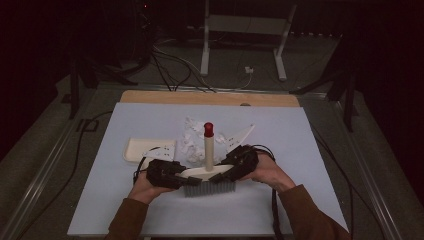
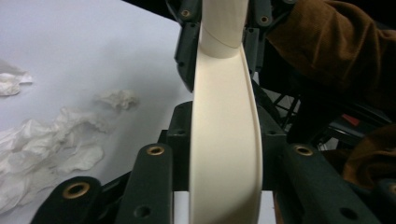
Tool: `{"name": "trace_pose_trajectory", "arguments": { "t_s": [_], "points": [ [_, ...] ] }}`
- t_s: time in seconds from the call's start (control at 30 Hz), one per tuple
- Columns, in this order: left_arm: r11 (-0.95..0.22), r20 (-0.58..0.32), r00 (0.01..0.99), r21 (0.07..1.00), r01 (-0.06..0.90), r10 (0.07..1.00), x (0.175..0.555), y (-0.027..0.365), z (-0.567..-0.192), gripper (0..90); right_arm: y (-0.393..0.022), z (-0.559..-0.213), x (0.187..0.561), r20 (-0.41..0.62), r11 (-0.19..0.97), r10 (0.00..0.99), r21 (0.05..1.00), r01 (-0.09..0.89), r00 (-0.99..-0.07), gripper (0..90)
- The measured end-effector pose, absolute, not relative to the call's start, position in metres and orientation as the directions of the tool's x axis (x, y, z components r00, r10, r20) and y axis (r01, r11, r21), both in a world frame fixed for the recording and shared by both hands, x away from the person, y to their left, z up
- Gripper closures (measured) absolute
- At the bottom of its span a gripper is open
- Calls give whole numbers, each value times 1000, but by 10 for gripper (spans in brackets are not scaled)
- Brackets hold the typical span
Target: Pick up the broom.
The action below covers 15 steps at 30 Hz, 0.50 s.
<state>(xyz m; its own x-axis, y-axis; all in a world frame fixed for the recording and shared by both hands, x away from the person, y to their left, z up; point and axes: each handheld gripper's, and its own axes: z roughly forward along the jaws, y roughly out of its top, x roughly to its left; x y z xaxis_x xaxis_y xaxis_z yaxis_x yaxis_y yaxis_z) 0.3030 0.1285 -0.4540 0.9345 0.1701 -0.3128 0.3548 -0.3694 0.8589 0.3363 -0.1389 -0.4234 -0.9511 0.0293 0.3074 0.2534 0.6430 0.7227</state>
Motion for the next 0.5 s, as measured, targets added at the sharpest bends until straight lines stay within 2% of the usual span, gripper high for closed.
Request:
{"name": "trace_pose_trajectory", "arguments": {
  "t_s": [0.07, 0.13, 0.2, 0.27, 0.33, 0.4, 0.5],
  "points": [
    [-356, -317, 929, 860, 367, 192, 303, 129, -455, 616, -140, -425, 336, 319, 637, 13, 728, 254, -948, 675],
    [-338, -305, 921, 863, 375, 242, 302, 129, -454, 567, -140, -427, 335, 308, 631, 28, 733, 256, -951, 677],
    [-306, -299, 903, 868, 391, 308, 300, 132, -452, 467, -140, -427, 335, 302, 633, 44, 729, 260, -952, 677],
    [-276, -300, 889, 873, 402, 347, 300, 138, -451, 412, -141, -429, 336, 304, 631, 53, 728, 268, -951, 677],
    [-256, -303, 878, 875, 410, 371, 299, 144, -451, 402, -143, -428, 337, 303, 625, 64, 731, 275, -951, 677],
    [-245, -307, 858, 870, 428, 411, 297, 150, -451, 351, -145, -428, 337, 302, 617, 67, 736, 277, -951, 677],
    [-245, -268, 833, 872, 423, 484, 289, 157, -451, 214, -147, -427, 338, 304, 606, 82, 741, 290, -949, 677]
  ]
}}
